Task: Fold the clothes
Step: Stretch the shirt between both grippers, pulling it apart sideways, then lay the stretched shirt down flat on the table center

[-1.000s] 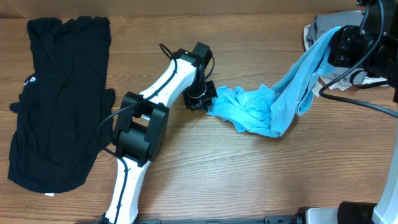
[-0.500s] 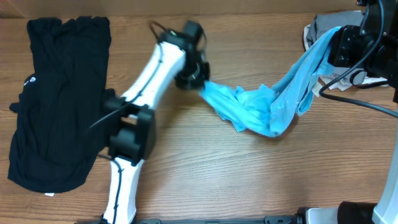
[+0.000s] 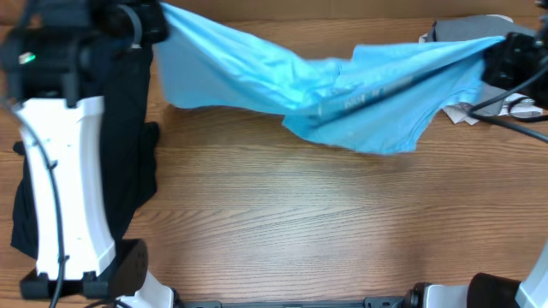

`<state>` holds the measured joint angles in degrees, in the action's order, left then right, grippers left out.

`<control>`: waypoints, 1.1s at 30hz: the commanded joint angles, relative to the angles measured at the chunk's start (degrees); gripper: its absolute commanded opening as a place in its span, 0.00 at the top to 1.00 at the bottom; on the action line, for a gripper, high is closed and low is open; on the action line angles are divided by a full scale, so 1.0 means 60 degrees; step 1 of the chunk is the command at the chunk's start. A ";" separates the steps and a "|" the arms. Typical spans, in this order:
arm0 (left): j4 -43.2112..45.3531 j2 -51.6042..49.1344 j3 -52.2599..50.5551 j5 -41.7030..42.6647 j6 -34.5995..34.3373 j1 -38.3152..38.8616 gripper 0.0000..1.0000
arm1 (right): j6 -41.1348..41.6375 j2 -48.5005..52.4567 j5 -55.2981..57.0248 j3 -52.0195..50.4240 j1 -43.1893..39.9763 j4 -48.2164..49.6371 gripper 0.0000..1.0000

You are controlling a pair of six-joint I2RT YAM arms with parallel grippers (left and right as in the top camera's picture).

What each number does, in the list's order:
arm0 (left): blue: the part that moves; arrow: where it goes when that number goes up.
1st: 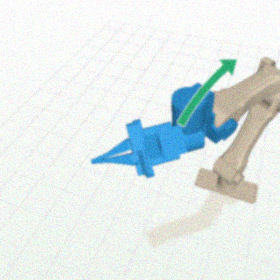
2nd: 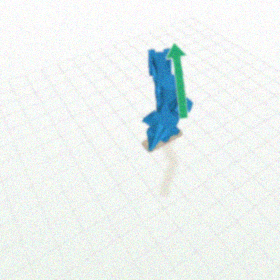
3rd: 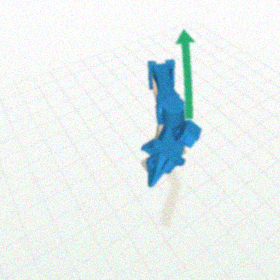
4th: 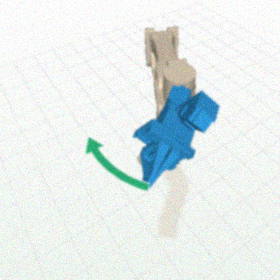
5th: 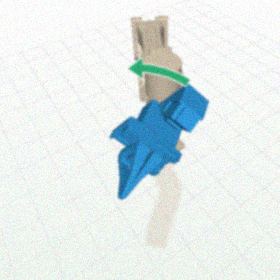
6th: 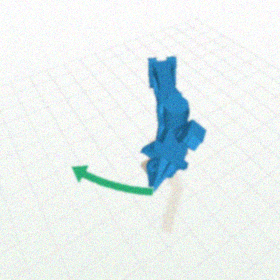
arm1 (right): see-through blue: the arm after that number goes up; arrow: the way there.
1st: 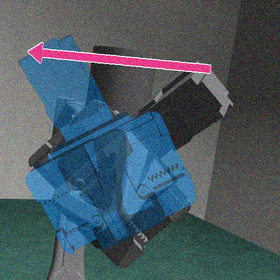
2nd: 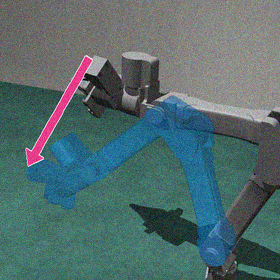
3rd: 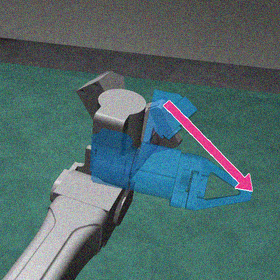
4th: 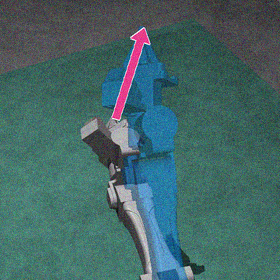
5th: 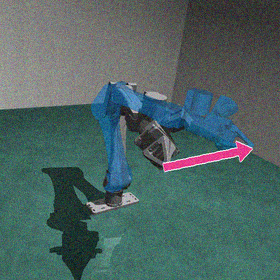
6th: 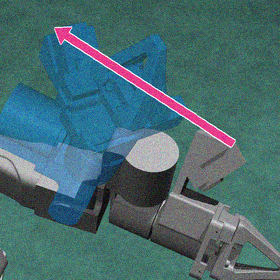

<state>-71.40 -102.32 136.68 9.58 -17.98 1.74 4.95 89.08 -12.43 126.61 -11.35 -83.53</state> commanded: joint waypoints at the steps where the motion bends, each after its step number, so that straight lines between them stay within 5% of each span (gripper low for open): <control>1: 0.0044 0.0630 0.0062 -0.0302 -0.0007 -0.0969 0.96 | 0.0178 -0.0667 -0.1126 0.0226 -0.1035 0.0091 0.96; 21: -0.0750 0.3625 0.0058 -0.0317 0.0044 -0.2368 0.96 | 0.0135 -0.3169 -0.1800 0.0226 -0.2889 -0.0678 0.96; 33: -0.0619 0.2218 0.0051 0.0423 0.0040 -0.2339 0.96 | -0.0696 -0.1545 -0.3115 0.0215 -0.2878 -0.0474 0.96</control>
<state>-77.25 -84.64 136.68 9.65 -17.98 -12.10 3.79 75.09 -26.50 127.42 -28.14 -88.71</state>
